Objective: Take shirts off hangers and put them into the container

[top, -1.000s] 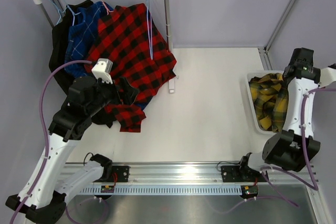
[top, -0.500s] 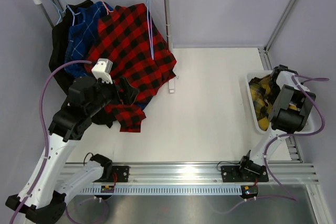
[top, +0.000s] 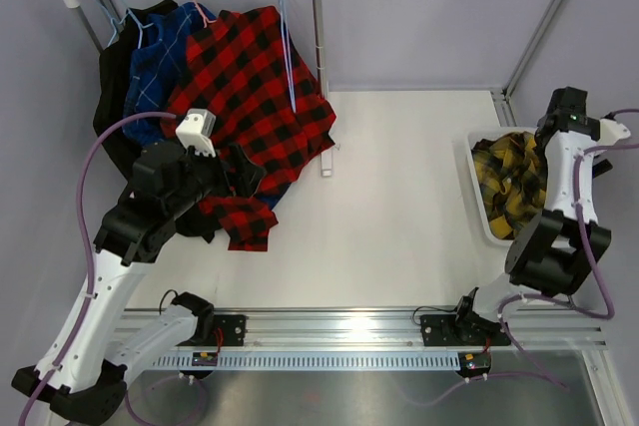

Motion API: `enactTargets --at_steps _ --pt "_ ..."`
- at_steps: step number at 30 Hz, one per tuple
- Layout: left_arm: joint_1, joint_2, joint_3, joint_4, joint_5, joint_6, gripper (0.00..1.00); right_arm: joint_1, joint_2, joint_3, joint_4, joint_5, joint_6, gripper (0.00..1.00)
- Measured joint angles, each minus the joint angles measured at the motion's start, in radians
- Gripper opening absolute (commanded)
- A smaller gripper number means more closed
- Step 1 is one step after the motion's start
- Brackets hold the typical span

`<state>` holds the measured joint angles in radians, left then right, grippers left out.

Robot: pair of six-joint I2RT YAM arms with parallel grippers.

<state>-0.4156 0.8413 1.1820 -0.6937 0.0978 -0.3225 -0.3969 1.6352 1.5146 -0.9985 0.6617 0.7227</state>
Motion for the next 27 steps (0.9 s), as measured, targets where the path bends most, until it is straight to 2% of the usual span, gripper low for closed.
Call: enactTargets --at_steps 4,8,11,19,27 --pt "0.0 0.014 0.003 -0.001 -0.001 0.0 0.99 0.033 -0.174 0.005 0.073 -0.078 -0.106 0.82" --pt "0.0 0.023 0.004 -0.002 -0.001 0.0 0.99 0.051 -0.228 -0.043 0.178 -0.186 -0.155 0.79" --pt "0.0 0.024 0.004 -0.003 -0.004 0.0 0.99 0.051 -0.163 -0.103 0.251 -0.266 -0.16 0.79" --pt "0.0 0.024 0.004 -0.014 -0.027 0.0 0.99 0.05 0.161 -0.248 0.417 -0.413 -0.138 0.76" --pt "0.0 0.027 0.015 -0.024 -0.051 0.0 0.99 0.052 0.142 -0.249 0.416 -0.412 -0.139 0.82"
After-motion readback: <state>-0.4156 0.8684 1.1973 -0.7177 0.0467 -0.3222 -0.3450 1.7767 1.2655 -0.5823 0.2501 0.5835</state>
